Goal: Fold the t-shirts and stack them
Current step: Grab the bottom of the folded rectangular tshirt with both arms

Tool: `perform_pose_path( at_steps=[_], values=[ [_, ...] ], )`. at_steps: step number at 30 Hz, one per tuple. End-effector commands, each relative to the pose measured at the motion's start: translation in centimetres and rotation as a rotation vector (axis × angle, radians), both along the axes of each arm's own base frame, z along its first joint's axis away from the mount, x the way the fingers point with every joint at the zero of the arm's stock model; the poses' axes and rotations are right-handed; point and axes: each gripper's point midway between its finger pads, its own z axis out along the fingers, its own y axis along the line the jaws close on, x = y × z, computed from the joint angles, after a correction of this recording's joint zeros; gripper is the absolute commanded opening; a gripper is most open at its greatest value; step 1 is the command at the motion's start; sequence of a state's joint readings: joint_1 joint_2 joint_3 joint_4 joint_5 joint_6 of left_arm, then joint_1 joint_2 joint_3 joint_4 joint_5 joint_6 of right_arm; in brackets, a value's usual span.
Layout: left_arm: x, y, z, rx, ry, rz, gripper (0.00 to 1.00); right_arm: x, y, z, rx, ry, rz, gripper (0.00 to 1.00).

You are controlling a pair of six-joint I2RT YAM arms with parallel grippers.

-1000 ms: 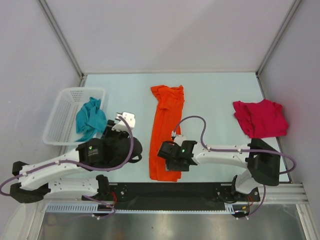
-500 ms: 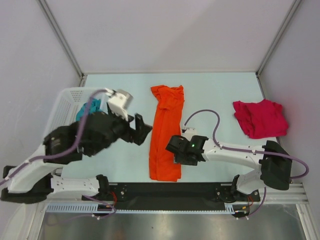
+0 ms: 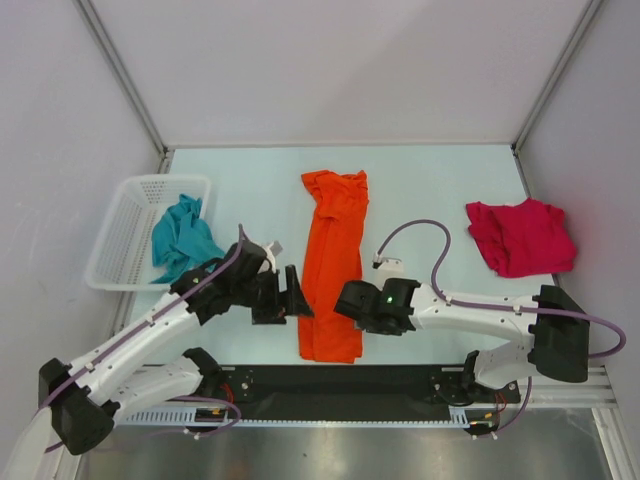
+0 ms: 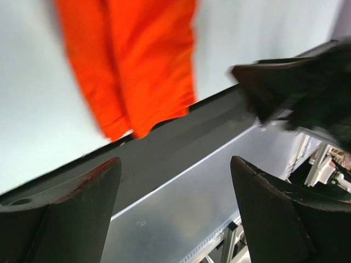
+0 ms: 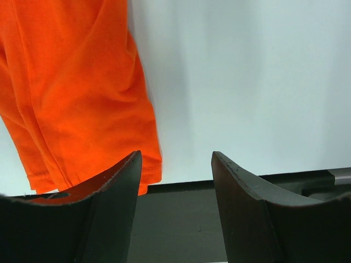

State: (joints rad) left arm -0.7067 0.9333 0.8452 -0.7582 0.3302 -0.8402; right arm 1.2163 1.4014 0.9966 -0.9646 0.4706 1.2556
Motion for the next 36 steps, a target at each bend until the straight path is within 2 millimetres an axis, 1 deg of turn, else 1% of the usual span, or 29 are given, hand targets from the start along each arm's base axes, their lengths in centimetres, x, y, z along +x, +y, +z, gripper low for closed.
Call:
perform_pose_path(
  at_steps=[1,3,5,7,8,11,15,17,18,19,20,21,22,23,26,27,28,29,30,31,33,35,36],
  values=[
    [-0.4,0.2,-0.2,-0.071,-0.018,0.051,0.86,0.7,-1.0,1.2,0.007,-0.071,-0.068,0.60],
    [-0.7,1.6,-1.2,0.001,-0.020,0.058,0.86,0.6,-1.0,1.1,0.007,-0.068,-0.073,0.59],
    [-0.9,2.5,-2.0,0.040,-0.027,0.069,0.86,0.7,-0.8,1.0,0.010,-0.066,-0.071,0.60],
    [-1.2,2.7,-2.9,0.044,-0.016,0.073,0.86,0.7,-0.3,0.9,0.012,-0.065,-0.068,0.59],
    [-1.8,2.9,-4.1,0.047,0.008,0.076,0.86,0.7,-0.2,0.8,0.013,-0.061,-0.066,0.59],
    [-2.2,2.9,-5.5,0.044,0.013,0.075,0.85,0.5,0.7,0.5,0.016,-0.052,-0.052,0.59],
    [-2.2,3.0,-6.5,0.091,-0.004,0.062,0.85,0.3,1.8,0.6,0.023,-0.057,-0.026,0.60],
    [-2.3,3.0,-7.5,0.098,0.008,0.057,0.85,0.4,2.8,0.8,0.079,-0.065,-0.016,0.61],
    [-2.2,2.5,-7.6,0.076,0.005,0.050,0.85,0.4,4.8,1.2,0.186,-0.054,0.004,0.61],
    [-2.4,2.5,-8.2,0.079,0.016,0.050,0.85,0.0,4.4,0.0,0.215,-0.031,0.010,0.61],
    [-2.4,2.3,-8.3,0.068,0.023,0.053,0.84,0.2,4.7,0.8,0.308,-0.033,-0.004,0.60],
    [-2.3,2.2,-8.3,0.060,0.019,0.055,0.84,0.2,5.8,1.3,0.395,-0.034,-0.005,0.60],
    [-2.2,2.2,-8.3,0.059,0.018,0.057,0.84,0.2,5.1,0.8,0.396,-0.033,-0.024,0.59],
    [-2.2,2.1,-8.3,0.057,0.015,0.058,0.85,0.5,4.8,1.2,0.403,-0.042,-0.035,0.59],
    [-2.1,2.0,-8.5,0.060,0.014,0.055,0.85,1.3,2.7,1.0,0.365,-0.079,-0.095,0.59],
    [-2.1,2.0,-8.6,0.062,0.015,0.051,0.84,2.0,2.5,1.8,0.406,-0.108,-0.108,0.60],
    [-2.1,2.1,-8.7,0.066,0.016,0.051,0.85,2.4,2.3,1.9,0.436,-0.108,-0.115,0.60],
    [-2.0,2.0,-8.6,0.063,0.013,0.051,0.84,2.4,1.5,0.6,0.434,-0.091,-0.107,0.60],
    [-2.0,2.0,-8.6,0.063,0.011,0.054,0.84,3.4,1.9,1.9,0.528,-0.096,-0.122,0.59],
    [-1.9,1.9,-8.5,0.058,0.007,0.056,0.84,3.6,1.8,2.1,0.537,-0.096,-0.123,0.60],
    [-1.8,1.9,-8.6,0.054,0.004,0.057,0.84,3.9,1.1,2.2,0.490,-0.096,-0.126,0.60],
    [-1.7,1.8,-8.9,0.049,0.005,0.061,0.84,3.9,1.1,2.2,0.460,-0.087,-0.118,0.60],
    [-1.9,1.8,-9.5,0.050,0.014,0.063,0.84,3.8,1.3,1.9,0.453,-0.079,-0.113,0.60]
  ],
)
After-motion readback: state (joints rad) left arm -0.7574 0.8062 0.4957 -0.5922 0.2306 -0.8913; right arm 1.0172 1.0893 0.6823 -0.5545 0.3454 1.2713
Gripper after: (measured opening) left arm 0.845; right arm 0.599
